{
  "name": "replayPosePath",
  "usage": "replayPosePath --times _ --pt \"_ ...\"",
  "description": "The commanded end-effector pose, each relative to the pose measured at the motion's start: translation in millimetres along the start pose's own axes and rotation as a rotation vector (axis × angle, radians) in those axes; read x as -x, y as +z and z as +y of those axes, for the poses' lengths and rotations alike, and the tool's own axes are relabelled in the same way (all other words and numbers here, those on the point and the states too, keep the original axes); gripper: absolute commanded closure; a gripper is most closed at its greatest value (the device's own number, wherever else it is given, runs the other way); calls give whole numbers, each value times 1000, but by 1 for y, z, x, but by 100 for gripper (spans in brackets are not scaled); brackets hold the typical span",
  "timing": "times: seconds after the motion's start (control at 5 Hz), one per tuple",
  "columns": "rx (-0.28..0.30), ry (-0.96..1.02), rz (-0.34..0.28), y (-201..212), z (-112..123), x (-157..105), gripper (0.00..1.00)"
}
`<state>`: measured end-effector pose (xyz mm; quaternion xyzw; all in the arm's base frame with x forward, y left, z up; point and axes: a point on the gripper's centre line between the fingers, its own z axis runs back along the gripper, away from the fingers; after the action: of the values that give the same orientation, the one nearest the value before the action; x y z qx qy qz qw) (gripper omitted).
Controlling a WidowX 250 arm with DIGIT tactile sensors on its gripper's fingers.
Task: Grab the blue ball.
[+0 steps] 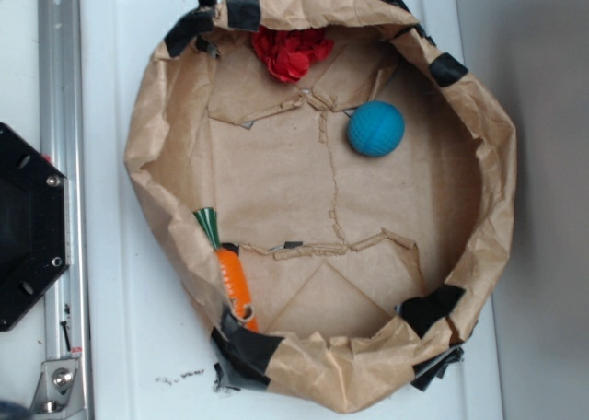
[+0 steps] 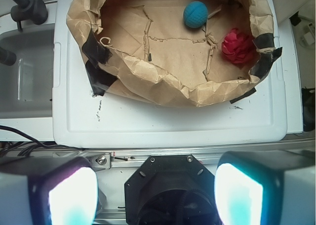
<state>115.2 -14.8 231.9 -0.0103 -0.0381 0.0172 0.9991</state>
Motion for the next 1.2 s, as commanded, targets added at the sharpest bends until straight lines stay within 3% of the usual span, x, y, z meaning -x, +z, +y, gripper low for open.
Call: replayPosePath --times 0.0,0.2,0.4,0.6,1.0 --pt "-182 65 -98 -48 36 -83 0" --pt "-194 -96 -129 -87 43 -114 0" --pt "-96 -190 -181 -124 45 -135 0" --pt "-104 -301 -153 -161 40 -154 0" --pt "-105 -379 -176 -192 42 -193 0"
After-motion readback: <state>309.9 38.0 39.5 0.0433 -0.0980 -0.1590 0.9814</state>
